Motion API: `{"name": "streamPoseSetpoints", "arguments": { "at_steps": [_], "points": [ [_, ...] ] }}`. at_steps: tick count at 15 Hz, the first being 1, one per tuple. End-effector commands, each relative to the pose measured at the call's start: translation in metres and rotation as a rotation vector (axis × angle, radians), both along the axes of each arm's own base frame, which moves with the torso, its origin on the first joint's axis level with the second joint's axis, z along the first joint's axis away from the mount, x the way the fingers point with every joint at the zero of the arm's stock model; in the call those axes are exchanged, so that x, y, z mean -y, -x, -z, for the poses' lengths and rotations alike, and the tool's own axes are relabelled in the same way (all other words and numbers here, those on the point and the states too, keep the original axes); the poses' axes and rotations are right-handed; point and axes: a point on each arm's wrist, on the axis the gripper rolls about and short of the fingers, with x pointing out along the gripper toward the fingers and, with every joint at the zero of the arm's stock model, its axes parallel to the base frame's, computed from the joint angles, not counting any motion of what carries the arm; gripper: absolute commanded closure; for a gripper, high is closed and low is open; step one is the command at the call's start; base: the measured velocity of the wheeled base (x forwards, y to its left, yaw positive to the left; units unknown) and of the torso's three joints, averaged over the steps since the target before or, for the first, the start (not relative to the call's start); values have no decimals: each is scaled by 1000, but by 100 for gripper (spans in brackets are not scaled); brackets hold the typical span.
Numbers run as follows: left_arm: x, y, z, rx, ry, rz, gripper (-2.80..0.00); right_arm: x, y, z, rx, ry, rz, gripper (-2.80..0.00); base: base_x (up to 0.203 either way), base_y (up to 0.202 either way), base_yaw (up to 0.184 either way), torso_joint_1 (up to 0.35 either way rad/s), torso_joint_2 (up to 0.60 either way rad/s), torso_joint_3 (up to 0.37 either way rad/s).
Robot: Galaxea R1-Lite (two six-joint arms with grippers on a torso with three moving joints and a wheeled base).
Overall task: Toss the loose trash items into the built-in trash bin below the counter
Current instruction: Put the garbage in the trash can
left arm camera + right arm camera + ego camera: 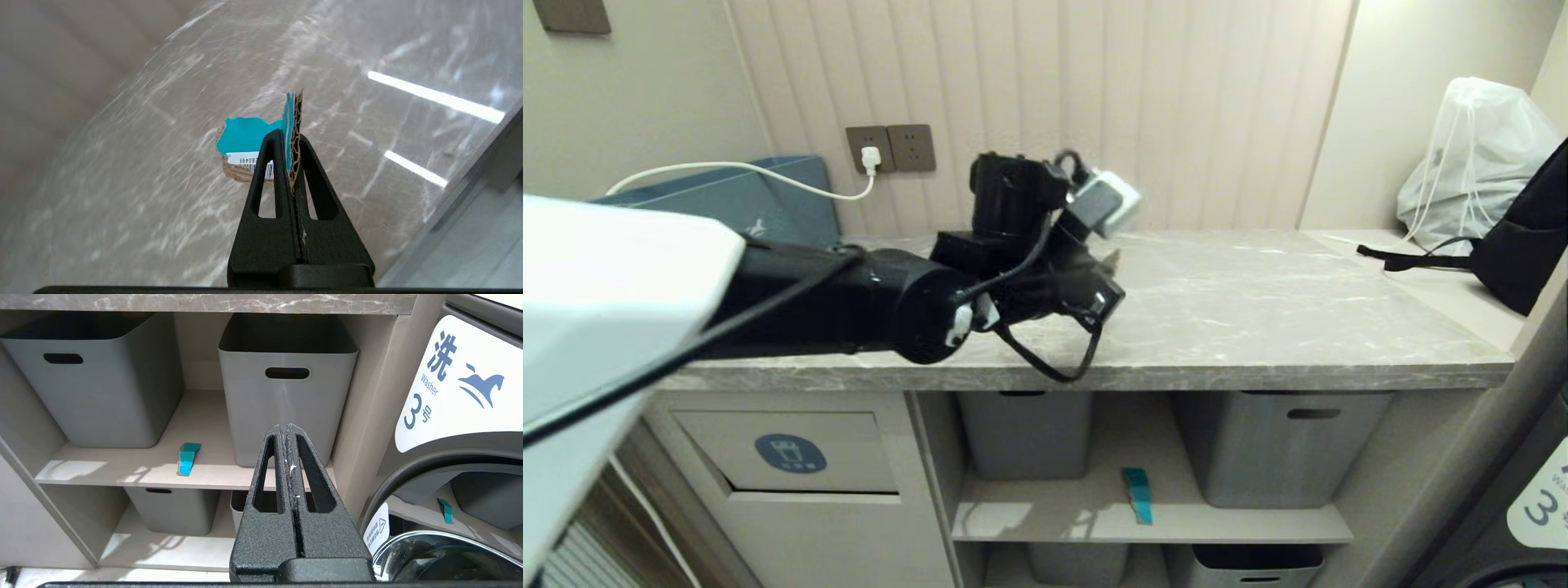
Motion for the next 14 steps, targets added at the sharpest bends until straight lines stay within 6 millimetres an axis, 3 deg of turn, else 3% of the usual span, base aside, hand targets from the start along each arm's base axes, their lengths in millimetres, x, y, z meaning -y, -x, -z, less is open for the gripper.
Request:
{"name": "streamPoseSetpoints", "arguments": {
  "at_steps": [1, 3, 6, 8, 10, 12, 14],
  "points": [
    [-33, 20, -40, -43, 203, -89, 0, 0, 0, 0, 0, 0, 0, 0, 0, 0, 0, 0, 0, 0],
    [-92, 33, -66, -74, 368, -230, 0, 0, 0, 0, 0, -1, 0, 0, 0, 0, 0, 0, 0, 0],
    [-208, 52, -72, -135, 632, -549, 0, 0, 0, 0, 0, 1, 0, 0, 0, 0, 0, 0, 0, 0],
    [-288, 79, -48, -178, 758, -795, 0, 0, 0, 0, 0, 1, 0, 0, 0, 0, 0, 0, 0, 0],
    [-346, 126, 3, -279, 879, -1045, 0, 0, 0, 0, 0, 0, 0, 0, 0, 0, 0, 0, 0, 0],
    [-378, 172, 51, -367, 1014, -1252, 0, 0, 0, 0, 0, 1, 0, 0, 0, 0, 0, 0, 0, 0],
    [-394, 201, 91, -459, 1167, -1362, 0, 0, 0, 0, 0, 1, 0, 0, 0, 0, 0, 0, 0, 0]
  ]
}}
